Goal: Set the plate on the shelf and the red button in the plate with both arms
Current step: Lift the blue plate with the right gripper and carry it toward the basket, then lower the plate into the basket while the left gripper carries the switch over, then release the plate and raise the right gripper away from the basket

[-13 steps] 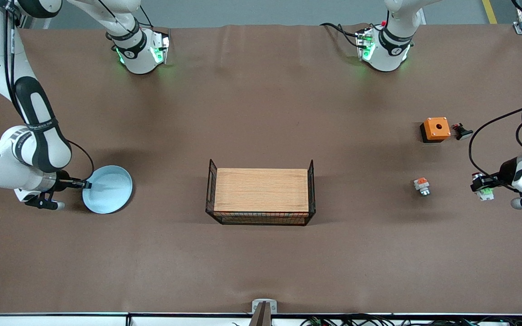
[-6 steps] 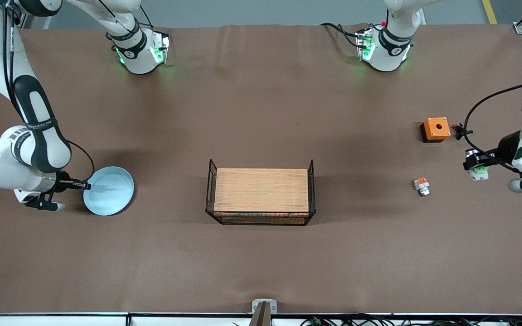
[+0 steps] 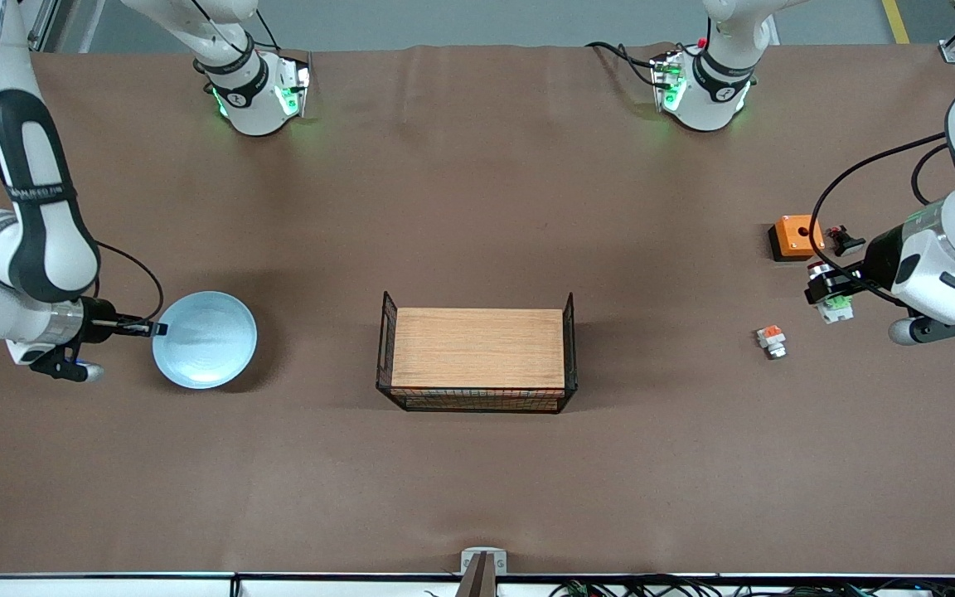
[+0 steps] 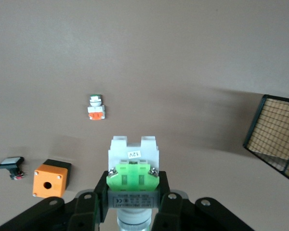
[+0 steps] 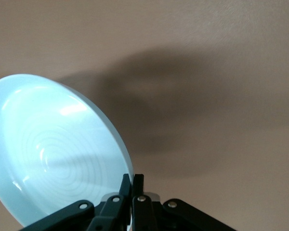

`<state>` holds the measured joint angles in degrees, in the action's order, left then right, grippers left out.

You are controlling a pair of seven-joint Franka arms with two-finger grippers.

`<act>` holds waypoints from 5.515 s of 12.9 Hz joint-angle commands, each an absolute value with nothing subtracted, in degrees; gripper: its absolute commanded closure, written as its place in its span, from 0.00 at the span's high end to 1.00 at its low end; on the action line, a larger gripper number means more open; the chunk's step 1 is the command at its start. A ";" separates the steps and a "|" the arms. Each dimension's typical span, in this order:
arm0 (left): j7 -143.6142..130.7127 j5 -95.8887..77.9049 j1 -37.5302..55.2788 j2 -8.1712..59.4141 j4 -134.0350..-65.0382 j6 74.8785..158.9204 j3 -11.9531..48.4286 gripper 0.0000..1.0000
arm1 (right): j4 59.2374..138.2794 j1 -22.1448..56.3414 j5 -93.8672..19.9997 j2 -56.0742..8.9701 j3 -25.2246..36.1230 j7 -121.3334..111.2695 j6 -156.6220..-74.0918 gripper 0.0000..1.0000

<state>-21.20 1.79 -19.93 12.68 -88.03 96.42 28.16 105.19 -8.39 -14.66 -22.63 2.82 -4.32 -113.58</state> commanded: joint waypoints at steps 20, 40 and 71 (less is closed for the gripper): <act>-30.15 1.93 -20.48 10.63 -86.04 92.11 34.28 0.00 | 92.20 39.61 -19.69 -1.05 2.11 120.80 -97.88 0.00; -34.62 1.85 -20.13 10.98 -85.78 92.02 35.68 0.00 | 85.52 47.81 -8.80 -24.96 2.55 132.72 -119.88 0.00; -89.55 6.23 9.74 32.24 -77.96 123.04 32.97 0.00 | 80.15 38.16 -5.62 -13.29 2.55 84.52 -90.90 1.00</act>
<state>-86.41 3.77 6.01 29.02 -80.63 121.49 35.03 78.08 40.39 -4.48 -17.90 3.01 93.49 -93.70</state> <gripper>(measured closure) 0.586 0.000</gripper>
